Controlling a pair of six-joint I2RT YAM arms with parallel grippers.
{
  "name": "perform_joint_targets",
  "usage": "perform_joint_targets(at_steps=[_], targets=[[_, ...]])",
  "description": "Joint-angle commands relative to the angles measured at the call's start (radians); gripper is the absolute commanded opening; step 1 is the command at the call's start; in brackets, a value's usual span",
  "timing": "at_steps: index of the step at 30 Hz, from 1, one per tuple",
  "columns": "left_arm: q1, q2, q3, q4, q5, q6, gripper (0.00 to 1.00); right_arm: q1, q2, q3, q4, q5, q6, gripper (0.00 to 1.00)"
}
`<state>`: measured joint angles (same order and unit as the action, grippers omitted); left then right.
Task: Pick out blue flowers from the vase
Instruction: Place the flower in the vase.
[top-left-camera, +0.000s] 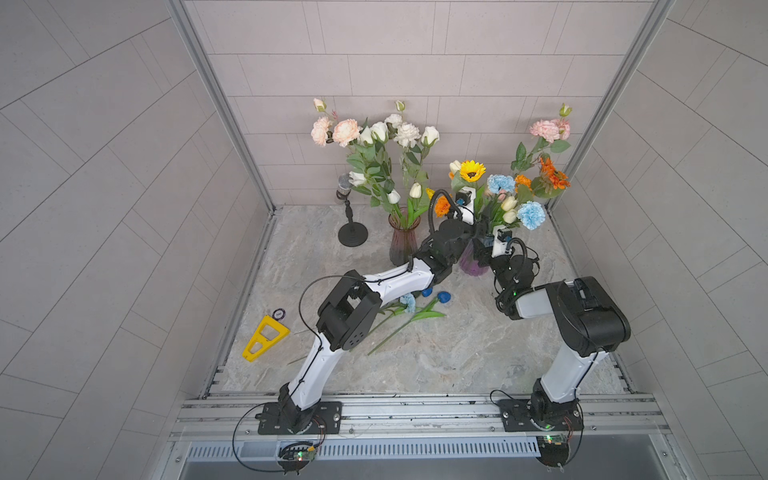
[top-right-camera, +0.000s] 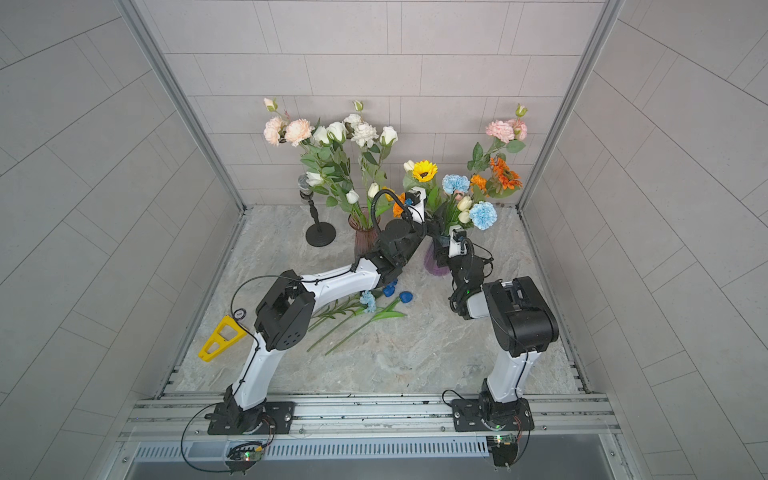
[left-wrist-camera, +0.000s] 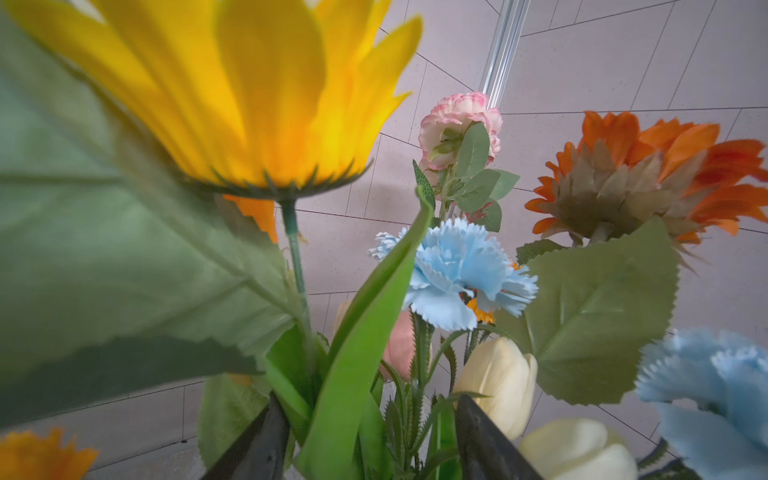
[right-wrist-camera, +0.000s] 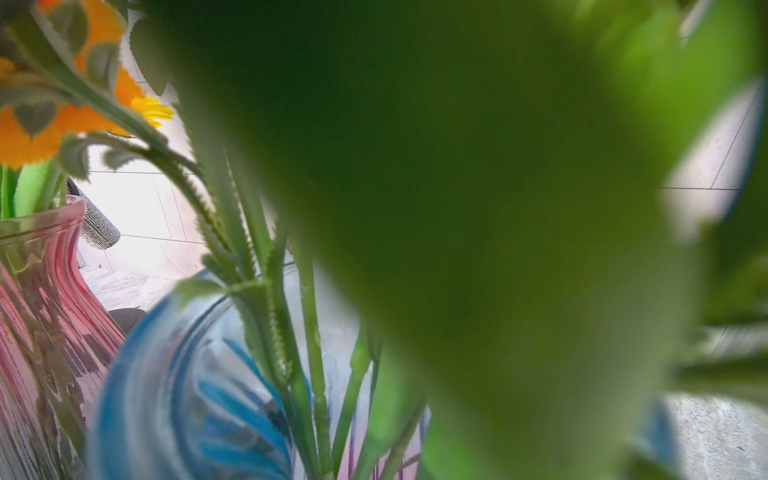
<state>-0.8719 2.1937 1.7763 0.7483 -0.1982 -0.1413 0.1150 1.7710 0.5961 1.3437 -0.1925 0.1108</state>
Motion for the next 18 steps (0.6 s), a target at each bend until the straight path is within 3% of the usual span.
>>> perform_joint_targets(at_steps=[1, 9, 14, 15, 18], targets=[[-0.002, -0.096, 0.057, -0.028, 0.026, 0.047, 0.67, -0.003, -0.032, 0.011, 0.069, -0.013, 0.022, 0.65], [-0.004, -0.166, 0.106, -0.164, 0.055, 0.127, 0.67, -0.009, -0.030, 0.016, 0.069, -0.014, 0.030, 0.65], [-0.004, -0.123, 0.104, -0.145, 0.067, 0.081, 0.64, -0.009, -0.034, 0.013, 0.069, -0.015, 0.031, 0.64], [-0.006, -0.112, 0.105, -0.138, 0.067, 0.071, 0.61, -0.009, -0.036, 0.010, 0.069, -0.016, 0.032, 0.64], [-0.009, -0.079, 0.117, -0.133, 0.072, 0.062, 0.31, -0.009, -0.038, 0.005, 0.069, -0.015, 0.026, 0.64]])
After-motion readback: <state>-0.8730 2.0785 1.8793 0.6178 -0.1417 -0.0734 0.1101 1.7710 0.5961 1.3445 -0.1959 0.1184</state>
